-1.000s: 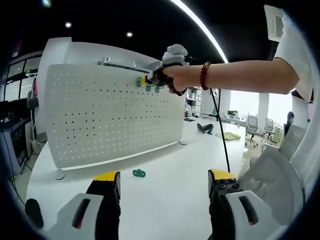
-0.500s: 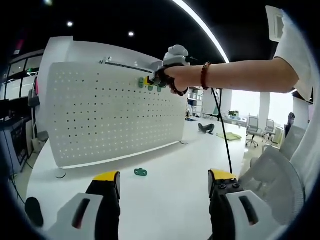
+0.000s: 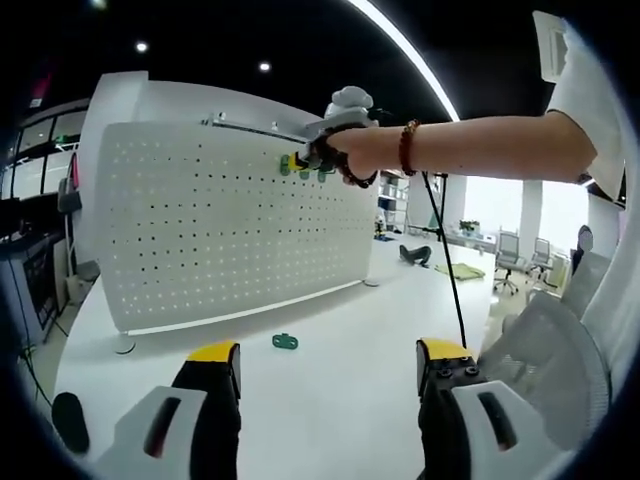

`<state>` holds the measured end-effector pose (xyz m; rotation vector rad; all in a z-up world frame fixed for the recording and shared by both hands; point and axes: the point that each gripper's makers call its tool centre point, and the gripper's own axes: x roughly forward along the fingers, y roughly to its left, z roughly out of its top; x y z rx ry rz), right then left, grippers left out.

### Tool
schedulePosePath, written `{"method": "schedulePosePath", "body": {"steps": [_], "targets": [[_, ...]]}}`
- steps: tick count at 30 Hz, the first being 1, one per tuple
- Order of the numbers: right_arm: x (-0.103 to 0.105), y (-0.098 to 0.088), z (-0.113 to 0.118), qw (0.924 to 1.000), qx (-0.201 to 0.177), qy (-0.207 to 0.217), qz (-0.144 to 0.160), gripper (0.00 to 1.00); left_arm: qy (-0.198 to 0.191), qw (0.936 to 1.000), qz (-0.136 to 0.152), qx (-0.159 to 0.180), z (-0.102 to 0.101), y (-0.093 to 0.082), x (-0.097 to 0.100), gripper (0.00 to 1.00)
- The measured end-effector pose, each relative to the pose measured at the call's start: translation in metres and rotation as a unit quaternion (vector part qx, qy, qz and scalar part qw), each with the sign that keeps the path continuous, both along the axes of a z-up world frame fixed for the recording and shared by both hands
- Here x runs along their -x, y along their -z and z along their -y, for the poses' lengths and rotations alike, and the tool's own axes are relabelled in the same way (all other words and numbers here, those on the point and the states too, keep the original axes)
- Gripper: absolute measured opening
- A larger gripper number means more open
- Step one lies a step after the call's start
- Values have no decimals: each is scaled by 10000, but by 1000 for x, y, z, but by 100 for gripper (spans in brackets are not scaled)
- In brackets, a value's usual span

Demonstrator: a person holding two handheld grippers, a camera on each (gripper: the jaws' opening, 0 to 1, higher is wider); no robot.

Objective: Insert the hook assembly into the mounting plate slot until the hook locks in place.

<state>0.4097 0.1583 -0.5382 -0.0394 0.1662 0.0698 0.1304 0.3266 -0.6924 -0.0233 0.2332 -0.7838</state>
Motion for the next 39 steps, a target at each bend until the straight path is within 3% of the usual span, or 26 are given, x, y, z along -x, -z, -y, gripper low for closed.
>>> {"method": "schedulePosePath", "body": {"steps": [8,27,31,39], "targets": [[6,9,3,9998,96,-120,-103,6,104,9999,0,-11,10,-4,-4,73],[37,29,-2,9980,-413,-433,-212,9,74,9997,71,-203,14,-14,-3,73],[47,39,4,9971,-561,-429,-282,8,72,9996,60,-280,15,-14,-2,72],[66,59,19,9959,-728,-291,-441,8,-73,9999,-17,-72,17,-22,1,73]]}}
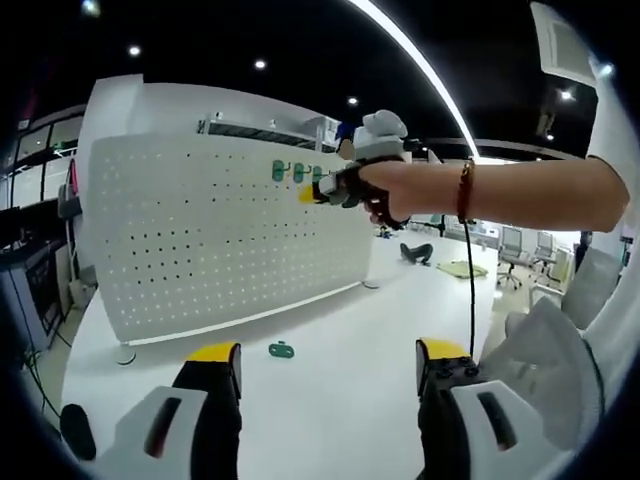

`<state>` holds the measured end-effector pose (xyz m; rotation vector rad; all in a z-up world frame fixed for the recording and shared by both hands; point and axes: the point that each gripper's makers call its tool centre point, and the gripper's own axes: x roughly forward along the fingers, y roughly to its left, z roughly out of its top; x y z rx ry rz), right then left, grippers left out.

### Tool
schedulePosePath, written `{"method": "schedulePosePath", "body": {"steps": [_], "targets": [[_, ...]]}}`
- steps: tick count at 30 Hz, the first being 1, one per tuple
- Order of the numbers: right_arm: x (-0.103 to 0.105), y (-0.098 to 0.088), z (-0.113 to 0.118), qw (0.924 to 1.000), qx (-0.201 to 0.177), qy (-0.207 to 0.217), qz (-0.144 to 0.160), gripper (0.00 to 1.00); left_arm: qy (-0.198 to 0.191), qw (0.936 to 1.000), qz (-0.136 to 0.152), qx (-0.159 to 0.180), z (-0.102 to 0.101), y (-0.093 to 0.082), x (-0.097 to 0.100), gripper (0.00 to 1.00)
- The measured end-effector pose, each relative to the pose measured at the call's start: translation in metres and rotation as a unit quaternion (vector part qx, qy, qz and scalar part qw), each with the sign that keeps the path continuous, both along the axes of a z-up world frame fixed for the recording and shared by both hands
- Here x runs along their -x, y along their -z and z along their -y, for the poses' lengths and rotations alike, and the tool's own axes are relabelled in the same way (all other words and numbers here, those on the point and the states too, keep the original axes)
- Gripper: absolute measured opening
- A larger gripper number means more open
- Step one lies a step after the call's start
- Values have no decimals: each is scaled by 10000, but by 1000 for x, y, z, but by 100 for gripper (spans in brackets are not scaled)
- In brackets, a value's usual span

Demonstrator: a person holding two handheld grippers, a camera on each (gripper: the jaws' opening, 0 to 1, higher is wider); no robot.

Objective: Insert the hook assembly into the mounting plate slot until the hook locks in place.

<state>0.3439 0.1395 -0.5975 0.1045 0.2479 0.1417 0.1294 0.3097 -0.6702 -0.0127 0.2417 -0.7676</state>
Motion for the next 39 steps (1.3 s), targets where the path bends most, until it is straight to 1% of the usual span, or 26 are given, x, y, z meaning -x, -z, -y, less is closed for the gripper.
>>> {"method": "schedulePosePath", "body": {"steps": [2,7,11,15,24,26,28,31,33,34,36,37,39], "targets": [[4,4,5,9999,-139,35,-45,8,-10,10000,-28,6,1,0,1,73],[15,15,13,9998,-171,90,-113,8,83,9999,-23,-108,9,0,3,72],[22,26,17,9995,-237,79,-192,8,115,9999,4,-73,16,-2,6,72],[29,37,20,9991,-304,60,-290,8,177,9997,-21,-146,21,0,11,71],[38,61,17,9978,-405,-100,-520,8,240,9995,-114,-193,32,5,17,72],[40,65,16,9973,-449,-147,-560,8,254,9996,-116,-93,34,3,18,72],[43,69,17,9970,-455,-155,-603,8,270,9995,-148,-85,35,4,18,73],[48,78,13,9958,-516,-280,-704,8,303,9994,-161,-85,38,5,19,73],[51,86,9,9944,-531,-391,-827,8,394,9987,-311,68,41,6,22,69],[52,88,9,9943,-517,-407,-837,8,394,9980,-422,271,43,4,22,69],[54,91,6,9940,-516,-447,-849,8,272,9972,-479,512,42,0,19,73],[54,92,6,9938,-540,-453,-864,8,297,9965,-517,579,43,-1,20,74],[55,95,4,9931,-570,-489,-904,8,209,9953,-695,641,40,1,19,75]]}}
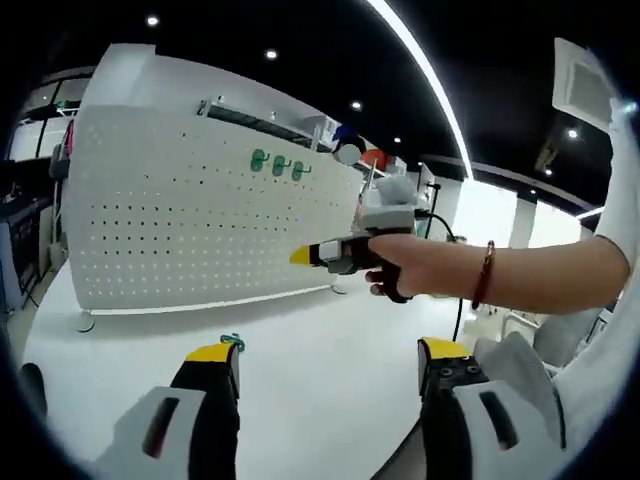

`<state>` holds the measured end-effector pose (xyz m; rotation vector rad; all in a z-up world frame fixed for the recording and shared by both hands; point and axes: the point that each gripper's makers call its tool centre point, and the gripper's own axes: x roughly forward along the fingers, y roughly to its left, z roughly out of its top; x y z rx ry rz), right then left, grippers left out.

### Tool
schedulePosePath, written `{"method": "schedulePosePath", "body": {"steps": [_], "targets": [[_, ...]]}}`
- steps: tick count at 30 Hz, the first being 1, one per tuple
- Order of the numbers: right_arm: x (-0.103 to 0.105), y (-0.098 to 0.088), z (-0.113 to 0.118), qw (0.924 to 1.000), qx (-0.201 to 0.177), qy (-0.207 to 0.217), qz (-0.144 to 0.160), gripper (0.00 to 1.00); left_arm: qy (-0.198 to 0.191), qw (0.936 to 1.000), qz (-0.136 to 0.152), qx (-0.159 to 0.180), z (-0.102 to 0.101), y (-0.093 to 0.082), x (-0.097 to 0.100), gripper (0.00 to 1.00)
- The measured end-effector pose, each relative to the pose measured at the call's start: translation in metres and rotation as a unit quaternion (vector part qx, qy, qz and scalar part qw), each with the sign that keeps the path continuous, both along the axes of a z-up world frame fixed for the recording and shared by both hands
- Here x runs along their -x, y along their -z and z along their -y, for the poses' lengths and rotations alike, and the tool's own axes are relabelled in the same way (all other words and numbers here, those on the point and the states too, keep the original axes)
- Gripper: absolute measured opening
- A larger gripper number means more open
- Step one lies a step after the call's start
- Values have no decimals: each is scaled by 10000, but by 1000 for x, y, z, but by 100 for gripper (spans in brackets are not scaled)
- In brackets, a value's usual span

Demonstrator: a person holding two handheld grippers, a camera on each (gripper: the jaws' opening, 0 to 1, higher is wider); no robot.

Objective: Insert the hook assembly into the mounting plate slot until the hook locks in place.

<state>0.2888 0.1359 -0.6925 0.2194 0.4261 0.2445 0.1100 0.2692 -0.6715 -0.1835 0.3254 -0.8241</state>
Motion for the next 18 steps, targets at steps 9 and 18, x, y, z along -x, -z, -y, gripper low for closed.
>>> {"method": "schedulePosePath", "body": {"steps": [9,18], "targets": [[1,-1,-5,10000,-62,-54,18,8,-155,9981,86,583,-1,-14,1,91],[2,-3,-7,10000,-61,-59,48,8,-240,9971,135,714,-4,-20,-2,71]]}}
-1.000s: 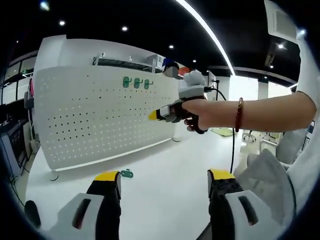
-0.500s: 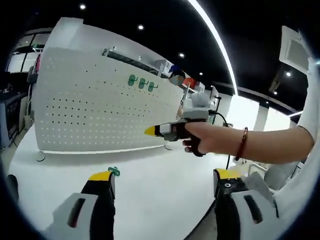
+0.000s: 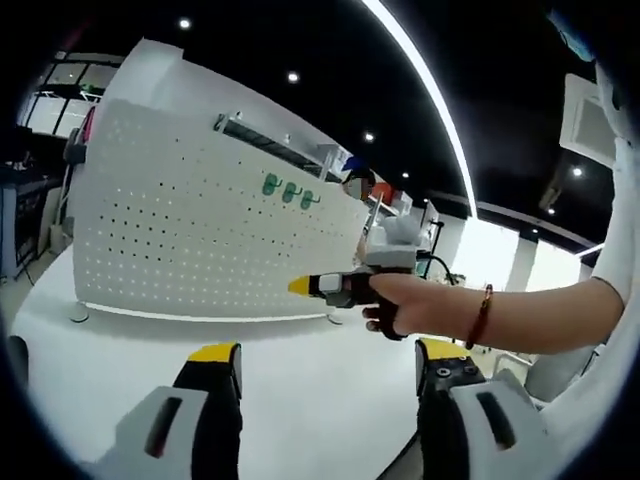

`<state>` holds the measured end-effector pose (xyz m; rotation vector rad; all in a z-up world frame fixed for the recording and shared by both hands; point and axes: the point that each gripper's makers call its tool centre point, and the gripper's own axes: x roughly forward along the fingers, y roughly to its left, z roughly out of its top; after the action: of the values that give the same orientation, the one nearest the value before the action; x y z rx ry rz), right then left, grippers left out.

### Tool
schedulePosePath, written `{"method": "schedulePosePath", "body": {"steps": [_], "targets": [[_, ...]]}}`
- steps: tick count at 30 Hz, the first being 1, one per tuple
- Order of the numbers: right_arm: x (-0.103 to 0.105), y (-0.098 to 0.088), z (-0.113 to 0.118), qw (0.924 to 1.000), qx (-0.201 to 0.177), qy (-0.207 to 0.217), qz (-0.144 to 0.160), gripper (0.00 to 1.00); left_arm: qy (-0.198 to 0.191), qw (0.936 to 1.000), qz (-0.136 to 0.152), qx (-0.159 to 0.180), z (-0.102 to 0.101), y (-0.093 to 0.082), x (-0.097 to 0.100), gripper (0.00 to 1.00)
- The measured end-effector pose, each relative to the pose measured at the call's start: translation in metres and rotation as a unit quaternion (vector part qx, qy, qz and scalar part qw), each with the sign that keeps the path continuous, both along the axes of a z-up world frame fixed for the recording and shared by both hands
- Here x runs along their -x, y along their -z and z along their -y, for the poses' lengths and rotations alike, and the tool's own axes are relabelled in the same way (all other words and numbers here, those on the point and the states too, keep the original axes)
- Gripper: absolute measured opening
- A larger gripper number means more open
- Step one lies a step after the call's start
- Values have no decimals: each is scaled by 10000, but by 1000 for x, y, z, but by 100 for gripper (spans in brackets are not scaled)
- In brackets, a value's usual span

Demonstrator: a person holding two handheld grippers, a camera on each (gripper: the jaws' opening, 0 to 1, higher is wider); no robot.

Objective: Insert the hook assembly into the mounting plate slot until the hook locks in place.

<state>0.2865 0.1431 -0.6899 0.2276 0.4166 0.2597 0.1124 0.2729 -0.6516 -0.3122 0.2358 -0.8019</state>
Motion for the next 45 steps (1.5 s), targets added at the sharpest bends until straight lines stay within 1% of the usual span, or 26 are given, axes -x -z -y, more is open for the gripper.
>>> {"method": "schedulePosePath", "body": {"steps": [1,2,4,5,8,11,12,14,16,17,20,21,22,23,24,27,28,29,31,32,33,34,36,39,42,45], "targets": [[0,0,0,10000,5,-1,3,8,40,10000,-20,-3,1,1,1,73],[0,0,0,10000,4,-4,-1,8,55,10000,25,-40,2,1,1,75],[1,1,0,10000,-8,9,-8,8,63,9997,179,-139,3,1,2,75],[1,2,1,10000,1,4,-10,8,75,9997,191,-150,3,1,2,76],[0,3,1,10000,8,3,-9,8,112,9998,183,-42,4,0,3,75],[0,5,1,10000,1,6,-34,8,186,9997,129,-67,6,2,4,75],[0,5,0,10000,-5,5,-22,8,176,9997,130,-48,6,2,4,75],[0,5,-1,10000,1,-10,0,8,201,9996,139,140,7,-2,4,77],[-1,6,-3,10000,20,-39,-5,8,213,9995,121,186,7,-2,4,76],[-1,6,-5,10000,19,-52,-5,8,224,9994,186,210,8,-4,4,77],[0,8,-9,9999,32,-95,-10,7,268,9990,205,285,9,-5,5,73],[0,8,-10,9999,36,-110,-17,7,153,9990,265,328,7,-7,3,75],[0,9,-11,9999,43,-131,-16,7,188,9990,229,342,7,-6,3,76],[0,10,-13,9999,52,-150,-18,7,161,9993,167,283,7,-4,2,76],[0,10,-14,9998,57,-164,-24,7,191,9993,283,172,7,-4,2,76],[-2,14,-16,9997,73,-240,-38,7,215,9994,226,177,8,-4,4,77],[-2,15,-17,9996,84,-255,-44,7,277,9991,302,107,10,-5,5,77],[-2,17,-18,9996,94,-271,-53,7,310,9989,341,77,11,-6,6,79],[-3,20,-21,9994,109,-324,-85,7,340,9991,223,136,12,-5,6,81],[-4,23,-23,9991,107,-381,-118,7,400,9987,324,-47,13,-4,7,82],[-4,25,-24,9991,110,-391,-130,7,300,9982,460,-257,11,-2,4,83],[-4,27,-25,9989,128,-423,-136,7,308,9977,497,-344,11,-1,4,84],[-5,32,-28,9984,166,-501,-189,7,421,9980,383,-267,15,-1,5,85],[-5,39,-31,9979,185,-564,-250,7,401,9982,311,-305,14,3,2,86],[-4,43,-33,9975,233,-600,-299,7,385,9987,250,-198,12,4,2,86],[-5,51,-36,9967,260,-673,-371,7,381,9988,164,-261,10,7,1,86]]}}
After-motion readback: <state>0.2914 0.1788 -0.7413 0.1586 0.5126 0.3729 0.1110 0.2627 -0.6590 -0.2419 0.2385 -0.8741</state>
